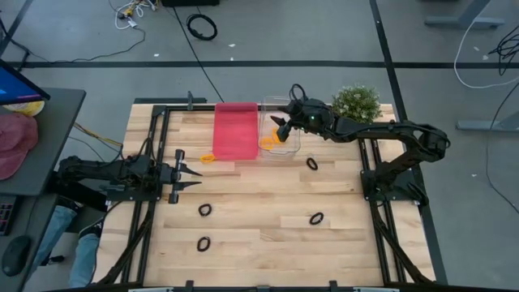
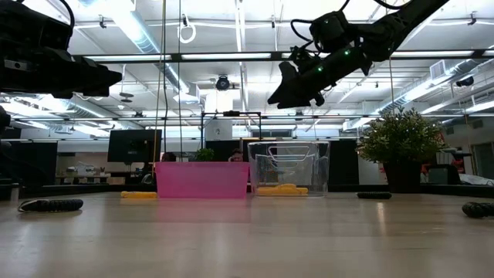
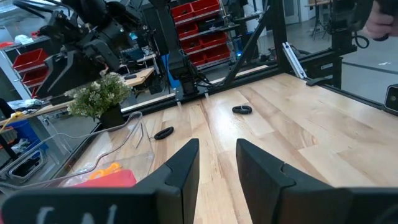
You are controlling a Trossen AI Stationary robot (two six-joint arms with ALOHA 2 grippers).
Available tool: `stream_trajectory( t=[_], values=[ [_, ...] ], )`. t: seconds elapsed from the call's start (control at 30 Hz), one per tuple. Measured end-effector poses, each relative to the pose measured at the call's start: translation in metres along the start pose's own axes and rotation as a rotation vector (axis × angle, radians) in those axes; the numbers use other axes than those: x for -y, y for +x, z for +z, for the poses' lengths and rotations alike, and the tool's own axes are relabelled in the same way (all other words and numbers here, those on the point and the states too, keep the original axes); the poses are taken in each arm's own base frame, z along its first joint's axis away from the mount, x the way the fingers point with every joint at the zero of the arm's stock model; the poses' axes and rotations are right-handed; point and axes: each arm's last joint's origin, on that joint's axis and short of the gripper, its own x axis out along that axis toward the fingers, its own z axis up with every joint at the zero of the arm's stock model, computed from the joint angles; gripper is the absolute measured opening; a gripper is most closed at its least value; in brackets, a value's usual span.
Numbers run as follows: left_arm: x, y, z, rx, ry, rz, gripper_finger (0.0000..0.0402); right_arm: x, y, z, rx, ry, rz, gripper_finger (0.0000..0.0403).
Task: Sort spring keychains
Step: Put the yellow spring keychain into the transparent bin
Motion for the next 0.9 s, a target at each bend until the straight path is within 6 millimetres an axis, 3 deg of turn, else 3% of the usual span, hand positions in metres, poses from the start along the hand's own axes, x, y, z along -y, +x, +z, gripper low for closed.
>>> stream_trajectory(
  t=[0.2, 0.47, 0.67, 0.9],
  values=[
    [0.000, 0.000, 0.000, 0.000, 0.000, 0.000, 0.0112, -0.003, -0.001, -0.009, -0.091, 0.078, 0.011, 0.0222],
    [0.000, 0.000, 0.000, -0.001, 0.000, 0.000, 0.0112, -0.027, -0.012, -0.006, -0.075, -0.064, 0.094, 0.0221],
    [0.000, 0.000, 0.000, 0.000, 0.000, 0.000, 0.0112, -0.039, -0.053, -0.010, 0.179, -0.097, 0.361, 0.0221],
    [0.000, 0.000, 0.000, 0.000, 0.000, 0.000, 0.0112, -0.019, -0.110, -0.026, 0.414, -0.070, 0.494, 0.0221]
  ],
)
